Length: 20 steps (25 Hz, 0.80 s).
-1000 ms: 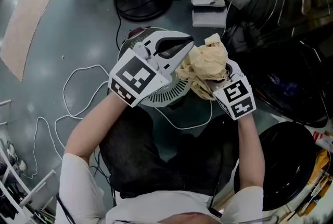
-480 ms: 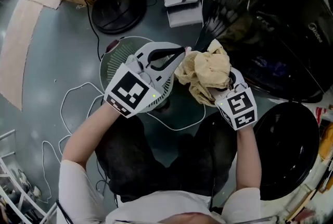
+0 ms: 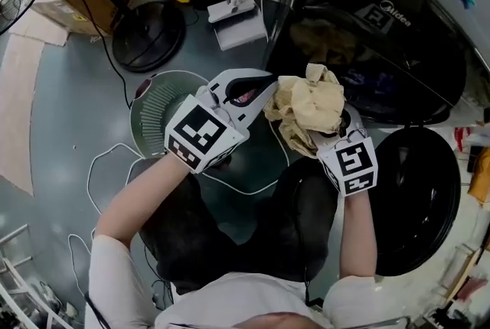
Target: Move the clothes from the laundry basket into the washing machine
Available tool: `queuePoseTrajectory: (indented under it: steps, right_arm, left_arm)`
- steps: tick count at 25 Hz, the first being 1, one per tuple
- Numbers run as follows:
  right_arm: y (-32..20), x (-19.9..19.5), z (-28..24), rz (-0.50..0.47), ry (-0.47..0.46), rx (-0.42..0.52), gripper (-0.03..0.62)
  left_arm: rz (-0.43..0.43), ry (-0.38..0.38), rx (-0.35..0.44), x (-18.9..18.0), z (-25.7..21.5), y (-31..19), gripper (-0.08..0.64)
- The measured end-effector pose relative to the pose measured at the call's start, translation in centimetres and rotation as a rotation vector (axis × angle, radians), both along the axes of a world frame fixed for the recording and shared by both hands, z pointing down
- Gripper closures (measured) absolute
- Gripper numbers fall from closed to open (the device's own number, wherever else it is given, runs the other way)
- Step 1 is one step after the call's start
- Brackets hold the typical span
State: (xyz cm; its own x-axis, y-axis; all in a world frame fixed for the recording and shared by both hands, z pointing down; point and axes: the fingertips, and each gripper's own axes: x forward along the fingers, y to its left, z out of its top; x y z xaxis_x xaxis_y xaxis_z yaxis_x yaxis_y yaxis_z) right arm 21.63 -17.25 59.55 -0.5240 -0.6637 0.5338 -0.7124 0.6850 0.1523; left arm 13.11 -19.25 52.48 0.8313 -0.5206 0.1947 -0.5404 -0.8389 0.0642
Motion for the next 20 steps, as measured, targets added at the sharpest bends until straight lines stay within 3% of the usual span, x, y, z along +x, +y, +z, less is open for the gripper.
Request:
queuePoseTrajectory:
  steps: [9, 16, 20]
  right_arm:
    - [-1.1, 9.7, 0.0, 0.227, 0.027, 0.055, 0.342]
    - [-2.9, 16.4, 0.5, 0.406, 0.023, 0.124, 0.342]
    - [-4.1, 17.7, 1.0, 0.446, 0.012, 0.171, 0.342]
  left_arm:
    - [0.11, -0.02, 0.039, 6.3, 2.4, 1.1, 0.555]
    - [0.082, -0.049, -0.016, 6.2, 5.8, 0.5, 0.555]
    - [0.091, -0.066, 0.029, 6.6, 5.1, 0.5, 0.555]
